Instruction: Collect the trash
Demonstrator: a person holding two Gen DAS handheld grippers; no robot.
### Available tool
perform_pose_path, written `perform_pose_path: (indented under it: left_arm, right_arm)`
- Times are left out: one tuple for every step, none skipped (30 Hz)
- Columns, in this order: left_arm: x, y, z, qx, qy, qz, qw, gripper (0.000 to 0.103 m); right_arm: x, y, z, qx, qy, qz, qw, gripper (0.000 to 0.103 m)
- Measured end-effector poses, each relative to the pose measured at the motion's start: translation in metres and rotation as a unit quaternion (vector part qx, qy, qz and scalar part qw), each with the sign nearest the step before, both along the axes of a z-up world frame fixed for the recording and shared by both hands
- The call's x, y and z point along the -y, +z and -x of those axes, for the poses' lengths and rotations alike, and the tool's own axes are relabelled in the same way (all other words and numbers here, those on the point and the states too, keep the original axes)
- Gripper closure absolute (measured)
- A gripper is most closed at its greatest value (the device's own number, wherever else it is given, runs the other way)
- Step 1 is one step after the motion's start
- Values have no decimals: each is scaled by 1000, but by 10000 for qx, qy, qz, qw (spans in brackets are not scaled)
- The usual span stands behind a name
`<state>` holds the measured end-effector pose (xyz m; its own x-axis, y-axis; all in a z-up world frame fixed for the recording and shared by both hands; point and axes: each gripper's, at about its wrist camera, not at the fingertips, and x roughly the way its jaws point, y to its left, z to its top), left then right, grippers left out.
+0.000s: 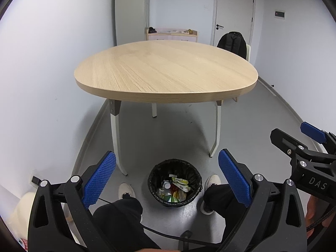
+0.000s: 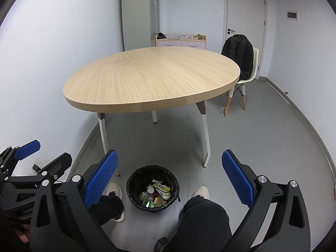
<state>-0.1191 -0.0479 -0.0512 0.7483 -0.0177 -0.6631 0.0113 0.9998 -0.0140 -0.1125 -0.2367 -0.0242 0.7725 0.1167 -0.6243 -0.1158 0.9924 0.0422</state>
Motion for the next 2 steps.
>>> perform_pose_path:
  left_arm:
    - [-1, 0, 0, -15, -1, 11, 10000, 7]
    - [-1, 0, 0, -16, -7, 29, 10000, 6]
  right_arm:
    - [0, 0, 0, -6, -4, 2, 10000, 8]
    - [0, -1, 0, -9, 0, -1, 10000, 8]
